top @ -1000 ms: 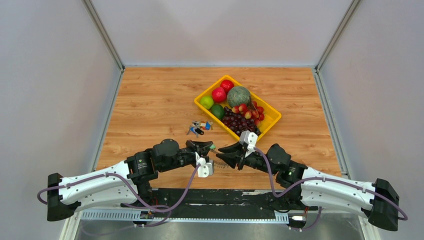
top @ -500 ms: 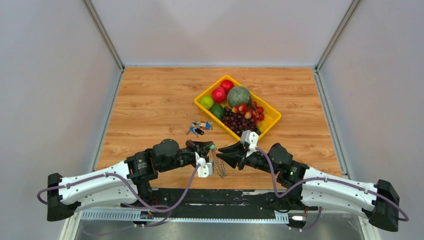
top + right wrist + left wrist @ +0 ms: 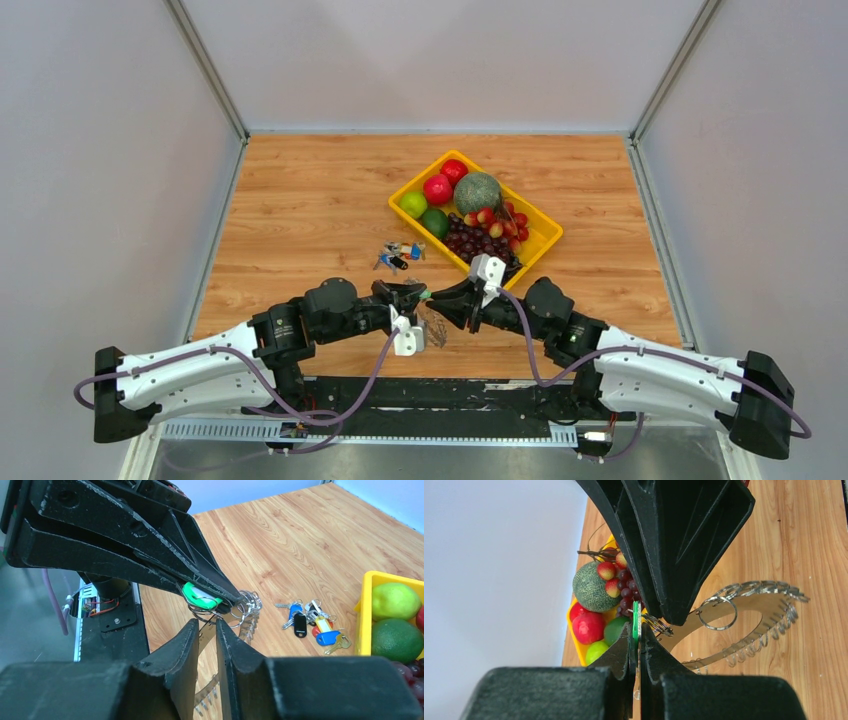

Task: Remove the keys from the keyring
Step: Remove the key from the keyring.

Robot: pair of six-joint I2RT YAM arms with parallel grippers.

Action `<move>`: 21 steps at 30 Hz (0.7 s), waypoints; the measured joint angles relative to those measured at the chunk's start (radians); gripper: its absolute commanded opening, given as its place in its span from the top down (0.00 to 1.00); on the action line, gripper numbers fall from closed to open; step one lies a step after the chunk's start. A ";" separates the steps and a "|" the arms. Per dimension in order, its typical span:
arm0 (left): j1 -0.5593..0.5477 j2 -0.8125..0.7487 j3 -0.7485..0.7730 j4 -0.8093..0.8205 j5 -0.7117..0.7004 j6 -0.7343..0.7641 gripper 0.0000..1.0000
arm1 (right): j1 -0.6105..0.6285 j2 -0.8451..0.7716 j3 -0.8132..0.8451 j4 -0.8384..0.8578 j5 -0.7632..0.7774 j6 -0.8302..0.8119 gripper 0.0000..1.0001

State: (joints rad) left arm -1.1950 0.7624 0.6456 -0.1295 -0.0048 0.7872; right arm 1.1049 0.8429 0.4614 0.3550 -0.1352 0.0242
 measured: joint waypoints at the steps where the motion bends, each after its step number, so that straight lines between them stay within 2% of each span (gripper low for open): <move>1: 0.000 -0.001 0.000 0.000 0.000 0.000 1.00 | -0.003 0.003 0.001 0.001 -0.006 0.000 0.75; 12: 0.000 -0.013 -0.009 0.000 0.013 0.022 1.00 | -0.036 0.014 0.002 0.022 -0.063 0.017 0.65; 21: 0.005 -0.031 -0.021 -0.001 0.042 0.065 1.00 | -0.054 0.018 -0.005 0.047 -0.103 0.033 0.63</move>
State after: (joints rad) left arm -1.1904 0.7319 0.6250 -0.1307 0.0368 0.8520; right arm 1.0512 0.8612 0.4568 0.4023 -0.2382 0.0570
